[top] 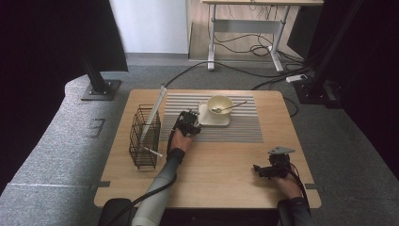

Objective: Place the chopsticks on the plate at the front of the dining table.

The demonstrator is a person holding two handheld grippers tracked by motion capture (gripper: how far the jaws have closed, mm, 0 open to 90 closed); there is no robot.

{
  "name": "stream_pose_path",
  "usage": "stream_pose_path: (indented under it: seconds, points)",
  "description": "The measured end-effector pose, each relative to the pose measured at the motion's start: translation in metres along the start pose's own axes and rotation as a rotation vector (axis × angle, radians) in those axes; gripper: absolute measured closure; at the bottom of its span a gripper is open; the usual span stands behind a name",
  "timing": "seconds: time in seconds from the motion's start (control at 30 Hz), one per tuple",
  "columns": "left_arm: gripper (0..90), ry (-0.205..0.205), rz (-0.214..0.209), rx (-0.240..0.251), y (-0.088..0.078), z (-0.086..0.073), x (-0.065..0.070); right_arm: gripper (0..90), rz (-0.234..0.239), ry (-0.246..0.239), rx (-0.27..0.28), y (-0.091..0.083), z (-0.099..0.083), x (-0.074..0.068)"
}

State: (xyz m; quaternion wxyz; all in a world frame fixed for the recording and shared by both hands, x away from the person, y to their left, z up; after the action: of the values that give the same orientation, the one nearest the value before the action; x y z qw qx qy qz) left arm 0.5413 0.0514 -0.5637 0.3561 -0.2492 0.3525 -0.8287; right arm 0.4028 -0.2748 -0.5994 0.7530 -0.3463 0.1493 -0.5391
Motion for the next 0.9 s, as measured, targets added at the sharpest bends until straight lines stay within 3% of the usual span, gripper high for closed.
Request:
stream_pose_path:
  seconds: [0.1, 0.27, 0.6, 0.9]
  points:
    - [75.3, 0.009, 0.008, -0.013, 0.001, -0.003, 0.002, 0.0, 0.0, 0.001, 0.002, 0.0, 0.0, 0.0]
    - [81.7, 0.004, -0.001, -0.022, 0.005, -0.004, 0.004, 0.0, 0.0, 0.001, 0.001, 0.0, 0.0, 0.0]
    - [76.7, 0.001, -0.05, -0.006, 0.015, 0.005, 0.012, 0.0, -0.001, 0.001, 0.002, 0.0, 0.0, 0.0]
    - [72.8, 0.01, -0.061, -0.007, 0.024, 0.01, 0.018, 0.0, 0.0, 0.0, 0.0, 0.0, 0.0, 0.0]
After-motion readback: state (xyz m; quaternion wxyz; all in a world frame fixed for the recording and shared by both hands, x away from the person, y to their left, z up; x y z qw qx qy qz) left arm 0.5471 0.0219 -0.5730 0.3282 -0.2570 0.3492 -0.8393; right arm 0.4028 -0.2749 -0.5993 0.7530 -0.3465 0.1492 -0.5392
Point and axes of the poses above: each handheld gripper's, and its own axes: y roughly forward along the jaws, z roughly out of its top, x roughly to its right, the point moved 5 cm from there along y, roughly forward along the jaws, and after that the axes turned 12 degrees about -z, right-handed, at the moved point
